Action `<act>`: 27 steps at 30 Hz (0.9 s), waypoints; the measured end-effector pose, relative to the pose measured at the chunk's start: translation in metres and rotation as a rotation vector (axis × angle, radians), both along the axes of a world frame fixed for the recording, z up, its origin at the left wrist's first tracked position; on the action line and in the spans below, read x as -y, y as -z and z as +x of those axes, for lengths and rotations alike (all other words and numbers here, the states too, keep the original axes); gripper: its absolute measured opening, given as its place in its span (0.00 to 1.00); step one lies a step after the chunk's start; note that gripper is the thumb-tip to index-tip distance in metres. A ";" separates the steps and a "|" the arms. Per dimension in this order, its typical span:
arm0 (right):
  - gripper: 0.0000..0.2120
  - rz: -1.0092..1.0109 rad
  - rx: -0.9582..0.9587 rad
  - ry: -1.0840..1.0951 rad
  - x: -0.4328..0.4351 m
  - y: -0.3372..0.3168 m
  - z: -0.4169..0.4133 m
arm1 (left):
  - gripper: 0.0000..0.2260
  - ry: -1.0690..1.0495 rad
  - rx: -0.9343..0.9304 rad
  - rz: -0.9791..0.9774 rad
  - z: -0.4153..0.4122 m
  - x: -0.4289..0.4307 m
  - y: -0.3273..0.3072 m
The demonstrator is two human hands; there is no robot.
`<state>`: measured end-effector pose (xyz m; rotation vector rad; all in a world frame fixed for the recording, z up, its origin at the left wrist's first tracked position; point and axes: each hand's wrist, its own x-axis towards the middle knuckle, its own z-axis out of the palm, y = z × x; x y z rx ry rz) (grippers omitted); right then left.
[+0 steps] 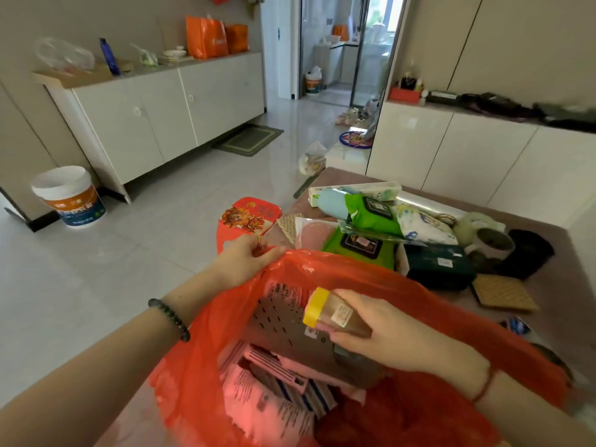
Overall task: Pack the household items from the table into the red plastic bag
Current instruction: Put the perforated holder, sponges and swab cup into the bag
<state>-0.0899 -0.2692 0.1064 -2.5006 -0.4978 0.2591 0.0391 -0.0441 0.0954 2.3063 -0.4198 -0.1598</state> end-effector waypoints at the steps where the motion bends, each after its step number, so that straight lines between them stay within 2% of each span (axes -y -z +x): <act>1: 0.27 -0.065 0.018 0.037 -0.002 0.015 0.005 | 0.22 -0.015 0.007 0.018 -0.003 -0.001 0.001; 4: 0.32 -0.143 0.036 0.173 -0.008 0.046 0.020 | 0.20 -0.050 0.022 0.043 -0.012 -0.001 -0.001; 7: 0.28 -0.082 0.079 0.275 -0.014 0.057 0.028 | 0.16 -0.055 0.029 0.047 -0.021 -0.001 -0.003; 11: 0.21 -0.078 0.187 0.303 -0.010 0.058 0.026 | 0.09 -0.034 0.043 0.041 -0.029 -0.003 -0.005; 15: 0.19 0.001 0.264 0.314 0.009 0.035 -0.013 | 0.08 -0.011 0.062 0.051 -0.034 -0.009 -0.005; 17: 0.23 -0.023 0.207 0.274 0.016 0.022 -0.048 | 0.11 -0.002 0.072 0.099 -0.034 -0.012 -0.003; 20: 0.36 -0.161 -0.086 0.068 0.017 0.021 -0.095 | 0.14 0.001 0.082 0.170 -0.033 -0.010 -0.003; 21: 0.35 -0.233 -0.127 -0.030 0.015 0.030 -0.105 | 0.13 0.009 0.070 0.162 -0.033 -0.008 -0.004; 23: 0.23 -0.436 -0.051 -0.164 0.011 0.057 -0.118 | 0.13 0.016 0.029 0.109 -0.032 -0.003 -0.007; 26: 0.15 -0.525 0.164 -0.009 0.027 0.090 -0.130 | 0.13 -0.007 0.017 0.003 -0.028 0.010 -0.012; 27: 0.13 -0.548 0.179 0.013 0.033 0.094 -0.133 | 0.13 -0.013 0.031 -0.017 -0.026 0.014 -0.014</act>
